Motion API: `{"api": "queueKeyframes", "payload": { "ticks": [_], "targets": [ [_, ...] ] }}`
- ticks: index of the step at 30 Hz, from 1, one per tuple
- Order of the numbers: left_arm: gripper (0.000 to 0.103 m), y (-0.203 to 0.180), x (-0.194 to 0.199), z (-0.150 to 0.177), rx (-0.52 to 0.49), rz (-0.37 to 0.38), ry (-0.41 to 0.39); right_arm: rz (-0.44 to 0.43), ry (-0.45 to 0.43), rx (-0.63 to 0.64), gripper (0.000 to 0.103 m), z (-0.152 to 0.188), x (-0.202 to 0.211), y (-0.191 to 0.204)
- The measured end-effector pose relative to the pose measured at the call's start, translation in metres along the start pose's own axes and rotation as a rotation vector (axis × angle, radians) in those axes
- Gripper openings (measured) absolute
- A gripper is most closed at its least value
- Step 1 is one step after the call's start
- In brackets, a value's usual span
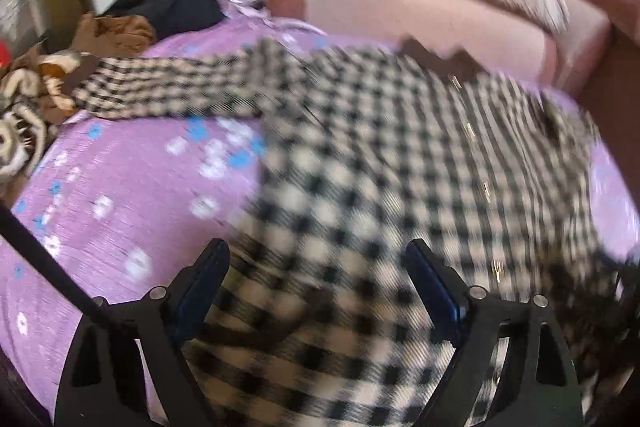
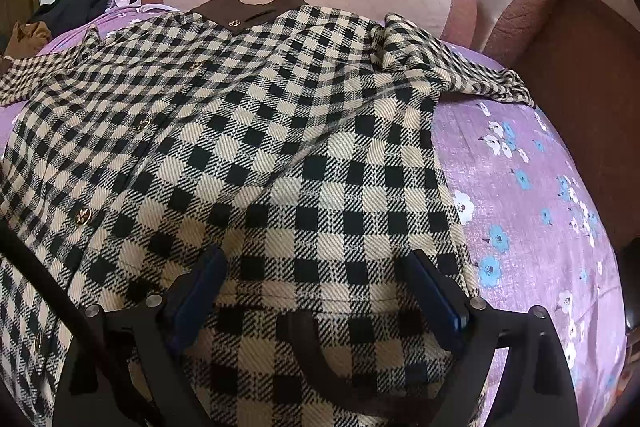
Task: Fold large clothes
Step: 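Grasp the checked shirt's sleeve cuff with the left gripper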
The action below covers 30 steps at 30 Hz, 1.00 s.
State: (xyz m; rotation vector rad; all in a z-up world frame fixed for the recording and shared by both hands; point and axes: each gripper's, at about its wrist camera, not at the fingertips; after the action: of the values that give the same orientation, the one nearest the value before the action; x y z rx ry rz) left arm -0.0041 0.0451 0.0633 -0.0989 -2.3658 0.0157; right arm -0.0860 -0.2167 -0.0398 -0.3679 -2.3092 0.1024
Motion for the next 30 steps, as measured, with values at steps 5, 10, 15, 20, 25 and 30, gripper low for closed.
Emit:
{"api": "queueKeyframes", "payload": {
  "ticks": [5,10,15,20,25,30],
  "targets": [
    [0.089,0.061,-0.017,-0.039,0.13,-0.08,-0.009,-0.002,-0.001,0.0,0.094,0.001,0.001,0.0],
    [0.089,0.14,-0.046,-0.068,0.214,-0.212,-0.013,-0.021,0.008,-0.024,0.094,0.001,-0.003,-0.004],
    [0.084,0.22,-0.069,-0.096,0.293,-0.314,-0.024,-0.043,0.021,-0.052,0.096,0.0,-0.008,-0.008],
    [0.079,0.28,-0.094,-0.111,0.39,-0.349,0.017,-0.056,0.028,-0.07,0.099,-0.002,-0.012,-0.009],
    [0.07,0.313,-0.125,-0.119,0.447,-0.358,0.071,-0.061,0.032,-0.072,0.1,-0.002,-0.014,-0.01],
    [0.069,0.334,-0.144,-0.121,0.512,-0.361,0.075,-0.069,0.031,-0.075,0.101,-0.003,-0.016,-0.011]
  ]
}}
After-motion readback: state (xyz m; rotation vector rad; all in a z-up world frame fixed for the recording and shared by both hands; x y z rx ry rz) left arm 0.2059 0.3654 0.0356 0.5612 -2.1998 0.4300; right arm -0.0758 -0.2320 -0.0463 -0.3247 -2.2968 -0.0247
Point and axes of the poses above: each gripper's, at about its wrist camera, not at the fingertips, and x roughly against the way its jaws point, y to its left, z to its underside, and after that the axes turned 7 degrees about -y, right-handed
